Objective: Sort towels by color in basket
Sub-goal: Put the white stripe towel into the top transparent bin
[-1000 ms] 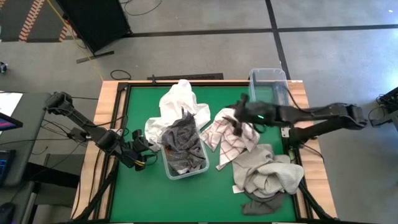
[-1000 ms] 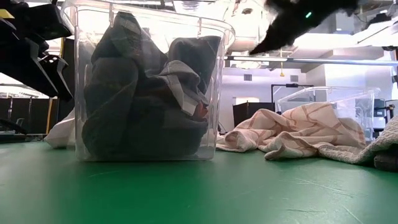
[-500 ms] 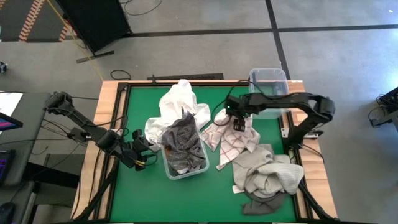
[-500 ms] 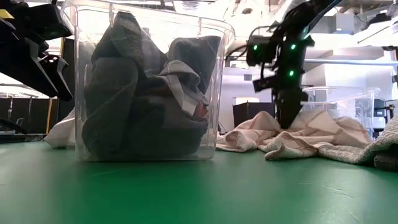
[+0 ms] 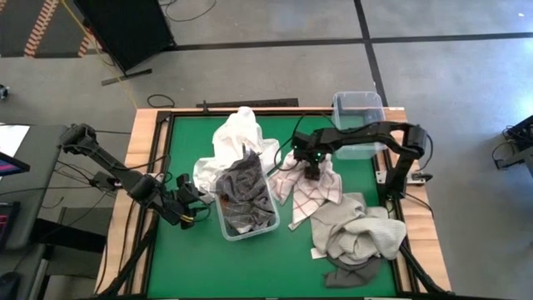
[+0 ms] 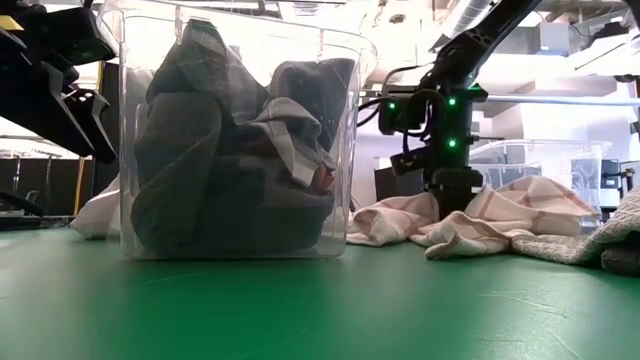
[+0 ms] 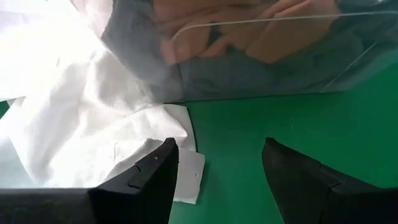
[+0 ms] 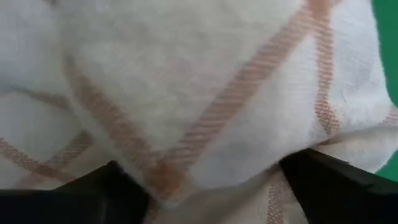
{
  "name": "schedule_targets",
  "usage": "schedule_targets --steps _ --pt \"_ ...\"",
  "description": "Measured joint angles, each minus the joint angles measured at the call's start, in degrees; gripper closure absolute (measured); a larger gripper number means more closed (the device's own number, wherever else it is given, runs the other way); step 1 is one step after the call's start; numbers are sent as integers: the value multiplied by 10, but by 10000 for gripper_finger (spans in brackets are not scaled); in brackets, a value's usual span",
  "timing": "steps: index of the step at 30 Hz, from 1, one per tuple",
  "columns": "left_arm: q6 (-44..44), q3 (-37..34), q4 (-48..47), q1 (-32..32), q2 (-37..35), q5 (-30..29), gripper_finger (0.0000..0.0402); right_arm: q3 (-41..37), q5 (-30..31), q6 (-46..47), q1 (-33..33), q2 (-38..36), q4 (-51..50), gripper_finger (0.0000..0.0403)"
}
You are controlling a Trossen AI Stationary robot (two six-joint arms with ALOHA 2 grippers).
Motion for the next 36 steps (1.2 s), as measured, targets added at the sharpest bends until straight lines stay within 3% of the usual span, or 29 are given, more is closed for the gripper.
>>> schedule_targets --steps 3,8,9,13,22,36 --pt "0 0 0 0 0 0 181 -2 7 -7 17 -11 5 144" --pt "-1 0 2 0 0 0 181 2 0 -29 36 -57 9 336" --pt "-1 0 2 0 0 0 181 2 -10 -35 39 -67 4 353" --pt "0 0 2 0 0 0 181 3 -13 -35 54 -118 -1 348" --pt "5 0 2 0 0 0 181 5 103 -29 88 -260 -28 348" --pt "3 0 2 0 0 -1 181 6 490 -38 72 -464 39 348"
